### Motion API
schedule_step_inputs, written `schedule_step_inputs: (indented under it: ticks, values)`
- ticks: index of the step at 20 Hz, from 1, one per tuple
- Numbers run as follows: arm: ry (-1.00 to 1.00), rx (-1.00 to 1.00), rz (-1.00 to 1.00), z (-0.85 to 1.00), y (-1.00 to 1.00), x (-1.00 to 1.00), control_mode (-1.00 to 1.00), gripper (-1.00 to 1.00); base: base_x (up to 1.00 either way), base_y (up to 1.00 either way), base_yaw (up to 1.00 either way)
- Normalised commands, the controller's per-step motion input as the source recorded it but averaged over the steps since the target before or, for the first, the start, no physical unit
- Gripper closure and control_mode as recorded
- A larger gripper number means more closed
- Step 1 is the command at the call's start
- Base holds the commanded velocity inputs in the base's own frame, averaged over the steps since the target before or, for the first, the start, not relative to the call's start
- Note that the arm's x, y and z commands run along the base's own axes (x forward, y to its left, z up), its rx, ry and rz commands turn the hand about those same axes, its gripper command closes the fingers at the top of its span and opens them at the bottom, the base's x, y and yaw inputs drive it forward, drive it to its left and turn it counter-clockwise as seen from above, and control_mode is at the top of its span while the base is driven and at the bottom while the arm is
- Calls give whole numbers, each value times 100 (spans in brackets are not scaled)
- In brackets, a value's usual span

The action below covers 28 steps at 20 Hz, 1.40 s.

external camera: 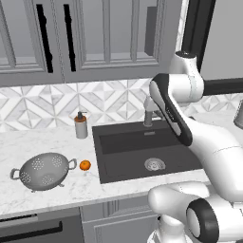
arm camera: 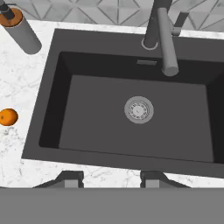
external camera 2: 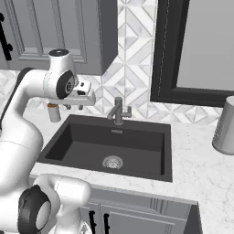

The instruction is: Put the colander in the sink, put the tangerine in the colander, and turn on the sink faucet and pour water over the colander.

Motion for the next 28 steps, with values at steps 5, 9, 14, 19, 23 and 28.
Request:
schedule_step_inputs:
  ticks: [5, 9, 14, 19, 23, 28]
  values:
    - [0, -3, 0, -3, 13, -18, -100, -100, 0, 0, 0]
    - [-3, -21, 1, -12, 73, -60, -100, -100, 0, 0, 0]
    - [-3, -26, 0, -2, 98, -54, -100, -100, 0, 0, 0]
    - [5, -6, -1, 0, 80, -21, -100, -100, 0, 0, 0]
    - [17, 6, -1, -1, 67, -2, -100, -100, 0, 0, 0]
    - [17, 9, 0, -13, 68, 0, -100, -100, 0, 0, 0]
